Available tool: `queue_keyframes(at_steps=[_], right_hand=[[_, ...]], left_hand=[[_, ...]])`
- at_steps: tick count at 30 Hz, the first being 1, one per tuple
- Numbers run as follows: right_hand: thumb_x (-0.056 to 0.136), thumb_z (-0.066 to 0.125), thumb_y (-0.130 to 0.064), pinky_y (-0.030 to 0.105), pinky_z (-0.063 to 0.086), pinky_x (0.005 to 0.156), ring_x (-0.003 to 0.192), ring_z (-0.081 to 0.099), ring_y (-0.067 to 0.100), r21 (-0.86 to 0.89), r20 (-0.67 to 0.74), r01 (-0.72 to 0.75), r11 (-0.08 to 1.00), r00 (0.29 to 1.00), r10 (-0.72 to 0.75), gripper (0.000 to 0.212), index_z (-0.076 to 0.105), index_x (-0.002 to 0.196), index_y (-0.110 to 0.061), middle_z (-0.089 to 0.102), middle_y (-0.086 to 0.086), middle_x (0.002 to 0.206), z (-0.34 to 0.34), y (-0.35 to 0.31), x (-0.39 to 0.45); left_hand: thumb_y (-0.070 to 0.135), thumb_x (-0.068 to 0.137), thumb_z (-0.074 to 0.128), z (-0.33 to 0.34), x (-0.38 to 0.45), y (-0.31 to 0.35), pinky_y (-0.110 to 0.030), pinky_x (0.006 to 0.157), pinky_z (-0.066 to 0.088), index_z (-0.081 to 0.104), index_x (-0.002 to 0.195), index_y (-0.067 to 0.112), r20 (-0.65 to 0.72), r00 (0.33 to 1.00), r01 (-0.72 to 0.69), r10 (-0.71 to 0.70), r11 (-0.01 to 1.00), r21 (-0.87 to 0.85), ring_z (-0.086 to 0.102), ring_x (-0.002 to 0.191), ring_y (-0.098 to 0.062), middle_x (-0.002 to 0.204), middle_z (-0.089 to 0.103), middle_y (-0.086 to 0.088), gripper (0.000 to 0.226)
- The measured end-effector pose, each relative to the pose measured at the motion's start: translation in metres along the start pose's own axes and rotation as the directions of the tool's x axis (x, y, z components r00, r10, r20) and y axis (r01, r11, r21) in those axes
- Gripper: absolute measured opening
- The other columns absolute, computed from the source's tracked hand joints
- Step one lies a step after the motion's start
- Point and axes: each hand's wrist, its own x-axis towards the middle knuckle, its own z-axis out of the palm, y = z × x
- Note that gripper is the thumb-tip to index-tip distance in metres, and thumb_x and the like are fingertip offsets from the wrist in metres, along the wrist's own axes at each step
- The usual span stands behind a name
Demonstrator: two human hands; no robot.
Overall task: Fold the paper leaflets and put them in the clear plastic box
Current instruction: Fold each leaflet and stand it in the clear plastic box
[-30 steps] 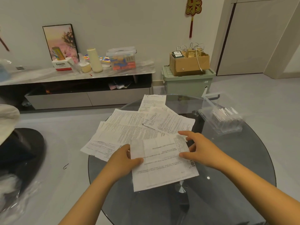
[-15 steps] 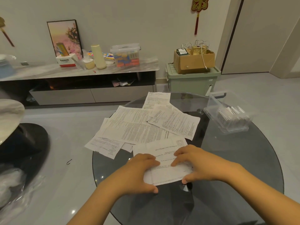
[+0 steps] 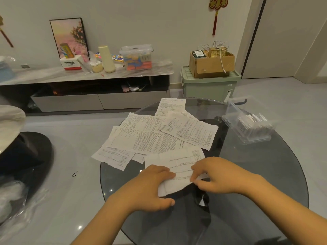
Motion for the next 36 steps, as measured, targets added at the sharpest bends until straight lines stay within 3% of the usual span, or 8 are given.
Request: queue_keyframes(at_steps=[4, 7, 10, 13, 19, 24, 30, 36], right_hand=[[0.095, 0.044, -0.032, 0.021, 0.037, 0.058, 0.059, 0.048, 0.006, 0.025, -0.086, -0.041, 0.999, 0.995, 0.043, 0.025, 0.063, 0.085, -0.02, 0.061, -0.005, 0.071, -0.002, 0.003, 0.003], [0.095, 0.045, -0.042, 0.02, 0.039, 0.06, 0.062, 0.051, 0.005, 0.115, -0.148, -0.09, 0.989, 0.983, 0.106, 0.027, 0.06, 0.082, -0.024, 0.06, -0.007, 0.071, -0.004, 0.006, 0.005], [0.091, 0.047, -0.05, 0.018, 0.038, 0.06, 0.066, 0.052, 0.003, 0.16, -0.201, -0.144, 0.977, 0.964, 0.175, 0.026, 0.062, 0.087, -0.029, 0.057, -0.013, 0.07, -0.004, 0.01, 0.006], [0.087, 0.05, -0.055, 0.02, 0.042, 0.062, 0.071, 0.053, 0.002, 0.192, -0.225, -0.188, 0.963, 0.947, 0.229, 0.028, 0.061, 0.098, -0.032, 0.061, -0.013, 0.081, -0.002, 0.014, 0.008], [0.083, 0.068, -0.034, 0.025, 0.052, 0.072, 0.082, 0.058, 0.008, 0.294, -0.177, -0.283, 0.913, 0.923, 0.343, 0.049, 0.042, 0.125, -0.027, 0.059, -0.007, 0.103, 0.003, 0.017, 0.014], [0.083, 0.069, -0.022, 0.029, 0.053, 0.078, 0.085, 0.057, 0.012, 0.288, -0.142, -0.329, 0.9, 0.914, 0.379, 0.062, 0.034, 0.134, -0.029, 0.057, -0.003, 0.104, 0.008, 0.012, 0.015], [0.083, 0.066, -0.022, 0.015, 0.04, 0.057, 0.08, 0.054, 0.009, 0.215, -0.042, -0.363, 0.907, 0.924, 0.38, 0.032, 0.054, 0.112, -0.03, 0.057, -0.004, 0.118, 0.009, 0.002, 0.014], [0.08, 0.07, -0.019, 0.022, 0.052, 0.052, 0.051, 0.063, 0.013, 0.337, 0.056, -0.427, 0.839, 0.899, 0.435, 0.025, 0.063, 0.103, -0.027, 0.058, -0.009, 0.081, 0.007, -0.002, 0.003]], left_hand=[[0.038, 0.087, 0.06, -0.007, -0.001, -0.002, -0.017, 0.104, 0.032, 0.044, 0.136, 0.033, -0.012, 1.0, 0.02, -0.021, 0.996, -0.085, 0.036, 0.124, 0.003, 0.133, 0.042, 0.023, 0.052], [0.028, 0.091, 0.053, -0.013, -0.001, -0.004, -0.027, 0.087, 0.048, 0.065, 0.11, 0.028, -0.098, 0.99, 0.081, -0.102, 0.976, -0.205, 0.058, 0.095, -0.006, 0.106, 0.066, 0.011, 0.022], [0.026, 0.092, 0.053, -0.015, 0.0, -0.01, -0.009, 0.07, 0.043, 0.065, 0.094, 0.032, -0.197, 0.96, 0.134, -0.198, 0.945, -0.298, 0.058, 0.083, -0.003, 0.09, 0.066, 0.015, 0.013], [0.023, 0.09, 0.059, -0.014, 0.005, -0.013, 0.001, 0.07, 0.034, 0.061, 0.108, 0.033, -0.298, 0.913, 0.171, -0.279, 0.924, -0.341, 0.053, 0.094, 0.0, 0.098, 0.057, 0.022, 0.021], [0.028, 0.082, 0.07, -0.006, 0.016, -0.02, -0.023, 0.093, 0.037, 0.033, 0.141, 0.027, -0.303, 0.863, 0.297, -0.405, 0.891, -0.344, 0.049, 0.114, -0.015, 0.129, 0.05, 0.001, 0.069], [0.029, 0.084, 0.069, 0.004, 0.018, -0.019, -0.019, 0.099, 0.028, 0.02, 0.147, 0.025, -0.276, 0.887, 0.292, -0.371, 0.912, -0.289, 0.032, 0.131, -0.013, 0.141, 0.029, 0.001, 0.08], [0.029, 0.087, 0.063, 0.003, 0.018, -0.015, -0.018, 0.097, 0.019, 0.043, 0.136, 0.03, -0.374, 0.904, 0.228, -0.205, 0.974, 0.016, 0.03, 0.122, -0.011, 0.132, 0.035, 0.007, 0.053], [0.029, 0.088, 0.045, 0.017, 0.015, 0.011, -0.019, 0.097, 0.035, 0.048, 0.134, 0.026, -0.263, 0.965, -0.012, 0.009, 1.0, -0.01, 0.04, 0.116, -0.007, 0.129, 0.046, 0.011, 0.047]])
